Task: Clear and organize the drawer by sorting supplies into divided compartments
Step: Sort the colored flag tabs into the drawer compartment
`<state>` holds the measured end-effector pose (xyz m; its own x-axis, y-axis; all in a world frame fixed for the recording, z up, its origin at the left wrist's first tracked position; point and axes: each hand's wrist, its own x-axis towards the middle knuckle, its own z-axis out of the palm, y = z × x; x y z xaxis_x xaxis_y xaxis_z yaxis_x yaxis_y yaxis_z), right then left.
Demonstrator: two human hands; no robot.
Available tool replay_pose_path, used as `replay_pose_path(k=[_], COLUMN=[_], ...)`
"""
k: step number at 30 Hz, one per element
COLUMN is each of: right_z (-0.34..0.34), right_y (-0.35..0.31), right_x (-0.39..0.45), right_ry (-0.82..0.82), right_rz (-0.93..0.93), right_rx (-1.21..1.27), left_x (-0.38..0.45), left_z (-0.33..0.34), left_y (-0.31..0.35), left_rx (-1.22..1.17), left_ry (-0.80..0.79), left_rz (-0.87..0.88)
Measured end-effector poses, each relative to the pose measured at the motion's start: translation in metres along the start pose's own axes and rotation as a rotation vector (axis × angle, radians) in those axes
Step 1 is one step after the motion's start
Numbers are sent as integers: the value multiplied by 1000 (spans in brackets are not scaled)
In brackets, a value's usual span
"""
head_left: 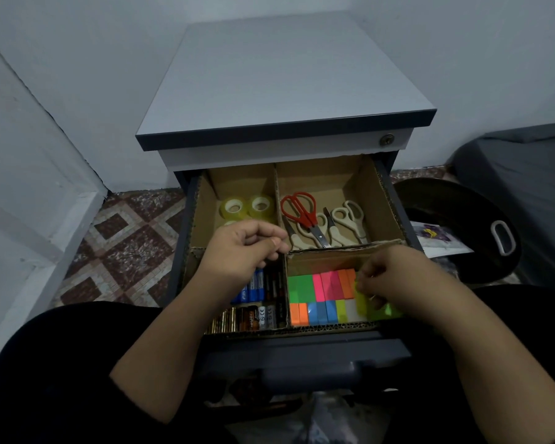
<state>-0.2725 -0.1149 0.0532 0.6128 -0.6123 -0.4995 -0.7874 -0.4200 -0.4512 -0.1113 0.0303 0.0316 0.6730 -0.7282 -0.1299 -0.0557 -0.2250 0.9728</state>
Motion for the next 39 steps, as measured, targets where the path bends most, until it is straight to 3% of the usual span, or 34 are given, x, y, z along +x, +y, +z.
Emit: replay_pose_path(k=[4,13,22,39], right_z=[10,18,17,19], right_y=[-1,-1,-3,0], right_x=[4,6,5,10], right_ry=[-63,14,-18,-17], right_rz=[22,-9,-32,-60], right_rx=[-64,-155,-214,-183], left_x=[-1,0,0,-1], left_z=[0,0,-1,0], left_y=[-1,-2,-3,-2], left_rx=[2,-8,8,5], left_ry=[-1,3,-6,-3], left_rz=[-1,5,19,11])
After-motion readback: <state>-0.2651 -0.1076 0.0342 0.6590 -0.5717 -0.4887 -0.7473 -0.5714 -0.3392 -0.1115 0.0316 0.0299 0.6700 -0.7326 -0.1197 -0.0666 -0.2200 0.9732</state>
